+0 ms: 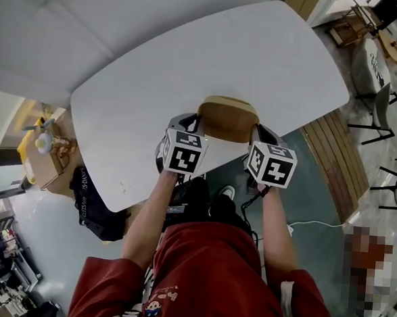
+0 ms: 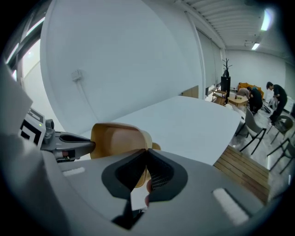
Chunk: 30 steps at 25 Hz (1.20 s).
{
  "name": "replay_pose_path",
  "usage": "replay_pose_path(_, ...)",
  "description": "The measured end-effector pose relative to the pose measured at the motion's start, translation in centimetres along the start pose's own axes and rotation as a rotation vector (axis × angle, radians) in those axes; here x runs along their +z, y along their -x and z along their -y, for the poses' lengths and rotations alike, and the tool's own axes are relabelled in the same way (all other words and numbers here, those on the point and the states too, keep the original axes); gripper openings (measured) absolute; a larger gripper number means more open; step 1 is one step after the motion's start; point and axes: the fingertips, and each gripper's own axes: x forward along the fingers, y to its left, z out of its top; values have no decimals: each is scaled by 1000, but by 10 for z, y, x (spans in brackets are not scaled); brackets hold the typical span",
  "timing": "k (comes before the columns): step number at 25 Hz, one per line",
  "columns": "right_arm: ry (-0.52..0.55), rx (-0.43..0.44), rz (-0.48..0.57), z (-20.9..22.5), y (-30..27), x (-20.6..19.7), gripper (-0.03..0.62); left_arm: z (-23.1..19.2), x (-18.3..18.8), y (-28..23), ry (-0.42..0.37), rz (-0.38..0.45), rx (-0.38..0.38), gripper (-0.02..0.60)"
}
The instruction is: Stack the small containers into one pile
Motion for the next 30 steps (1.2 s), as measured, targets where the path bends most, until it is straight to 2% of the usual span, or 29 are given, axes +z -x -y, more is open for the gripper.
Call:
replay_pose_path(5, -20, -28, -54, 1, -19, -2, 12, -9, -10, -24, 1, -83, -63, 35)
replay_pose_path(10, -28, -46, -101, 6, -29, -9, 12, -9, -17, -35, 18, -108, -98, 35)
replay_pose_path(17, -36, -66, -171, 19, -36, -14, 14, 1, -21, -45, 2, -164, -142, 38)
replay_pose_path(30, -54, -38, -284, 29, -51, -27, 21, 4, -34, -62, 10, -257, -167, 44)
